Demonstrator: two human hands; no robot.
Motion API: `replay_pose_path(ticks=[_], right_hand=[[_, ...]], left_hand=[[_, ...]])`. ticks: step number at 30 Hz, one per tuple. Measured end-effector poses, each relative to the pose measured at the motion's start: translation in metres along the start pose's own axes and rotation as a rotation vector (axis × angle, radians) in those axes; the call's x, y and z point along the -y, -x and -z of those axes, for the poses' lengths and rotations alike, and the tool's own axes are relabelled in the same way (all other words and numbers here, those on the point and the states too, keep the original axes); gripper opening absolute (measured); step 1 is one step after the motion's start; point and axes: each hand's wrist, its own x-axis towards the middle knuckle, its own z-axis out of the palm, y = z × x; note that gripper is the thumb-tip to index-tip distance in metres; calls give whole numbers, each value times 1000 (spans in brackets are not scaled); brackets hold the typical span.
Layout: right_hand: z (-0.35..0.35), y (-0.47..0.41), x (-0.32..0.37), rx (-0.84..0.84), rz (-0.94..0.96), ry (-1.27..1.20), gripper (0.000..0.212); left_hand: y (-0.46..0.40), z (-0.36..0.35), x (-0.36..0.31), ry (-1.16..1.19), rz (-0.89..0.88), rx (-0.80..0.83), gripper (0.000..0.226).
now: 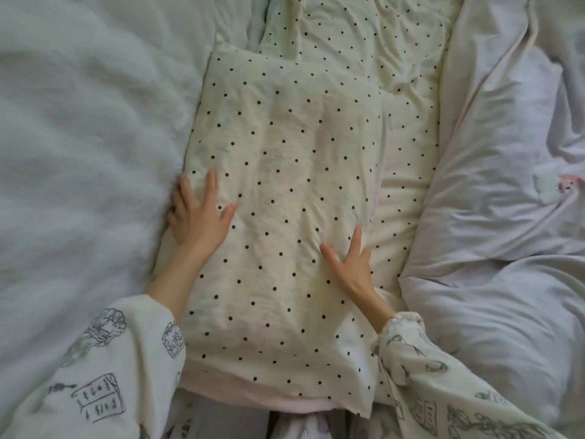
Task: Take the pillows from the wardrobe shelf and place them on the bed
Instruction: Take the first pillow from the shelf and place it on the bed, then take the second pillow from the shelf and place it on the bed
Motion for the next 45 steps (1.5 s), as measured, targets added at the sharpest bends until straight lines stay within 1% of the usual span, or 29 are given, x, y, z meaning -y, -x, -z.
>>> replay_pose_path(ticks=[1, 3, 5, 7, 9, 10, 13, 15, 18, 20, 23, 26, 31, 37, 45], right_hand=[[1, 1, -1, 9, 16, 5, 91], [3, 8, -5, 21, 61, 27, 86], [9, 20, -8, 47, 96, 48, 80], [18, 34, -11, 75, 133, 71, 75], [33, 49, -11, 55, 161, 61, 70], [44, 58, -11, 25, 164, 42, 67], [82, 89, -12, -77, 146, -24, 61], [114, 110, -21, -134, 134, -66, 59], [165, 143, -44, -255, 110, -168, 54], [196, 169, -66, -339, 92, -249, 51], [239, 210, -105, -439, 104, -298, 50], [286, 250, -152, -501, 146, -294, 47], [374, 309, -240, -631, 119, -344, 46], [466, 377, -335, -851, 49, -439, 45], [562, 438, -450, -1121, -40, -555, 41]], left_hand=[[5, -2, -2, -14, -34, -7, 67], [23, -11, -6, -55, -86, 42, 65], [45, -19, -12, -88, -99, 104, 62], [64, -22, -21, -85, -90, 164, 54], [80, -19, -32, -78, -111, 239, 50], [90, -16, -40, -53, -143, 273, 50], [123, -7, -70, 195, -236, 348, 49], [148, -2, -98, 294, -291, 343, 46], [190, 7, -152, 372, -395, 340, 44], [222, 12, -191, 400, -502, 355, 42], [269, 20, -247, 392, -671, 363, 40], [318, 29, -299, 390, -777, 361, 40], [405, 32, -389, 403, -959, 347, 38], [513, 14, -502, 362, -1208, 395, 36], [634, -24, -650, 256, -1524, 437, 35]])
